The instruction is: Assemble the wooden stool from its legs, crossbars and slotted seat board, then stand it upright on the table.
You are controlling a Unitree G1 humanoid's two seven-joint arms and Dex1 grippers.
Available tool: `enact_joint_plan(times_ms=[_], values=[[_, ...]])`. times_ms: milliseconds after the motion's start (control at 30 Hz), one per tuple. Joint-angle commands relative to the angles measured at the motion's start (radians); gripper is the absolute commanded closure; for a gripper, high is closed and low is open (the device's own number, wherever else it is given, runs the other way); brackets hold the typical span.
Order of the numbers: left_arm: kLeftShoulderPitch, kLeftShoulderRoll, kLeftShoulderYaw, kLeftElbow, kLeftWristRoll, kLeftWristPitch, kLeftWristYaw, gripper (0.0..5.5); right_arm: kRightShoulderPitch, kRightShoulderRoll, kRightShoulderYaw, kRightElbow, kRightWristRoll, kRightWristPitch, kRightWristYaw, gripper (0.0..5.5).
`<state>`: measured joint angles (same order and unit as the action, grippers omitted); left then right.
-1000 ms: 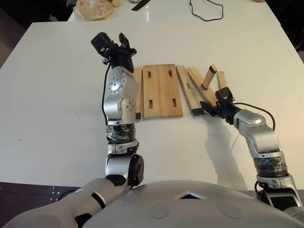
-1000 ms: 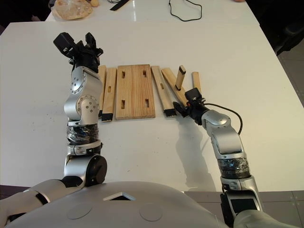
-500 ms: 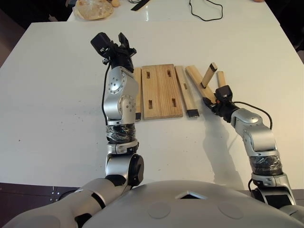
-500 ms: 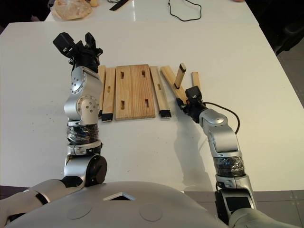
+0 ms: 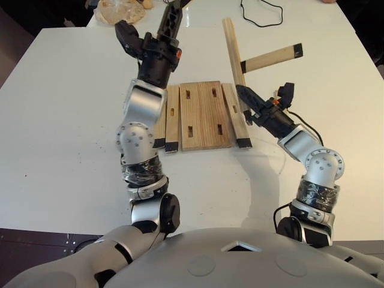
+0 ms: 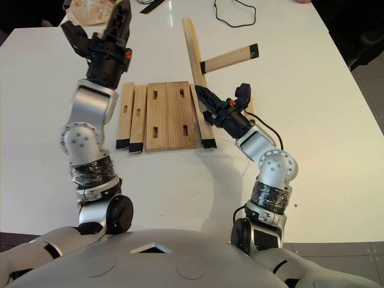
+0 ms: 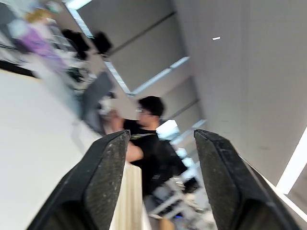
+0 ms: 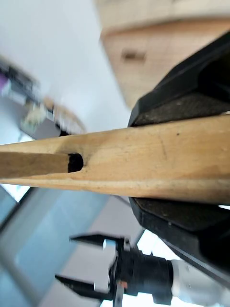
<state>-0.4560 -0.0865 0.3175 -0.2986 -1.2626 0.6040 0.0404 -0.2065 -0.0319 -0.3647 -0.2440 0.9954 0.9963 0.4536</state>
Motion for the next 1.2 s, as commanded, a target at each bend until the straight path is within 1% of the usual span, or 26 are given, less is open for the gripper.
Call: enact_joint_plan(times_ms=[33, 67, 133, 200, 300, 433, 633, 733, 867, 1000, 1200], values=[[0.022, 0.116, 0.004, -0.049, -0.166, 0.102, -0.033, 2.27, -0.043, -0.099, -0.003, 0.004, 0.079, 0.002, 0.099, 3.45], [0.023, 0.145, -0.001, -0.052, -0.201, 0.126, -0.042, 2.09, -0.062, -0.135, -0.001, 0.017, 0.086, 0.001, 0.133, 3.45], [0.023, 0.201, -0.016, -0.047, -0.255, 0.175, -0.066, 1.93, -0.095, -0.203, 0.005, 0.046, 0.087, -0.010, 0.199, 3.45], [0.008, 0.253, -0.021, -0.037, -0.325, 0.214, -0.096, 1.93, -0.130, -0.251, 0.018, 0.047, 0.099, -0.006, 0.254, 3.45], [-0.029, 0.334, -0.046, -0.023, -0.395, 0.278, -0.178, 1.93, -0.157, -0.322, 0.075, 0.012, 0.101, 0.000, 0.355, 3.45], [-0.052, 0.392, -0.070, 0.006, -0.441, 0.309, -0.227, 1.93, -0.142, -0.378, 0.144, -0.016, 0.063, -0.039, 0.441, 3.45], [-0.029, 0.430, -0.092, 0.012, -0.459, 0.305, -0.242, 1.93, -0.120, -0.406, 0.148, -0.058, 0.128, -0.017, 0.478, 3.45], [-0.002, 0.436, -0.106, -0.002, -0.454, 0.305, -0.257, 1.93, -0.145, -0.397, 0.110, -0.044, 0.210, 0.003, 0.425, 3.45], [0.040, 0.458, -0.130, -0.034, -0.414, 0.314, -0.312, 1.93, -0.121, -0.489, 0.182, -0.067, 0.143, 0.003, 0.501, 3.45], [0.063, 0.491, -0.153, -0.080, -0.364, 0.323, -0.396, 1.93, -0.110, -0.569, 0.258, -0.047, 0.044, -0.043, 0.597, 3.45], [0.092, 0.509, -0.180, -0.107, -0.297, 0.315, -0.457, 1.93, -0.133, -0.607, 0.284, -0.026, 0.016, -0.062, 0.667, 3.45]])
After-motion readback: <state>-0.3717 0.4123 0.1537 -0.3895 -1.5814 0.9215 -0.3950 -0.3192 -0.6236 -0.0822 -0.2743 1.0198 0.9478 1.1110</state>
